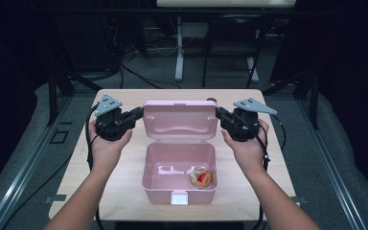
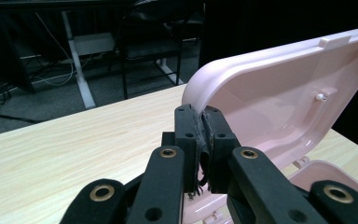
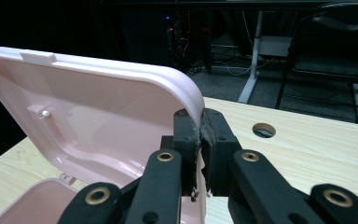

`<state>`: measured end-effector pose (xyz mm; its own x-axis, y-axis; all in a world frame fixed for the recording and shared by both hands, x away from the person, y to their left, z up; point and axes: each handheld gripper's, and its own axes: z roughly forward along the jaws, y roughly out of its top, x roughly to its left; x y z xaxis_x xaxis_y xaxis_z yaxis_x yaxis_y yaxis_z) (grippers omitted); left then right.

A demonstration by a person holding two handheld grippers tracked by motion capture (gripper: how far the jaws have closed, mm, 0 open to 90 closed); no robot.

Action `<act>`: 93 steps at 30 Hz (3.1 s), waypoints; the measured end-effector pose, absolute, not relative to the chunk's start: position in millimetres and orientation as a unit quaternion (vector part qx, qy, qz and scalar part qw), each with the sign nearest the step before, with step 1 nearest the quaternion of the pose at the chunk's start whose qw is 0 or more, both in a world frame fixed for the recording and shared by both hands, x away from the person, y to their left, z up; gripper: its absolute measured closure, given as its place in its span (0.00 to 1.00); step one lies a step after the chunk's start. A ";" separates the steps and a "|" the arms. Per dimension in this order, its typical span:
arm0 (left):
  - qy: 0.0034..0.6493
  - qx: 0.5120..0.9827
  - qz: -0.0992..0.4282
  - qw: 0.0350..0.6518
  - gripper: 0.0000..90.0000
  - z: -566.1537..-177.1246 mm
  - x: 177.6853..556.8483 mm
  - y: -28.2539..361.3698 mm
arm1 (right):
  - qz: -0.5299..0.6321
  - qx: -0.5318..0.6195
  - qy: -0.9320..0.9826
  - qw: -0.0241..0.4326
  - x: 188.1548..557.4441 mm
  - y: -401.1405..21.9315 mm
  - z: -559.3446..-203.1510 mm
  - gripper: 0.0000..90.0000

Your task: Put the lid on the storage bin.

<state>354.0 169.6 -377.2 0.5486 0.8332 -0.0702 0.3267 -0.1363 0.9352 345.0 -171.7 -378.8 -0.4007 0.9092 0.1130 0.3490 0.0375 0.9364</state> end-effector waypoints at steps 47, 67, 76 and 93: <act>0.381 0.727 0.231 0.522 0.90 -380.0 319.4 177.5 | 0.508 0.445 0.684 0.275 311.4 -173.7 -383.8 0.91; 0.369 0.736 0.220 0.523 0.89 -386.4 293.9 182.3 | 0.514 0.439 0.691 0.256 290.4 -179.0 -393.1 0.88; 0.366 0.739 0.213 0.524 0.89 -389.6 285.5 183.8 | 0.525 0.442 0.686 0.243 283.1 -182.8 -399.8 0.89; 0.362 0.745 0.206 0.522 0.89 -393.3 271.4 185.9 | 0.539 0.445 0.680 0.221 269.3 -190.4 -413.7 0.92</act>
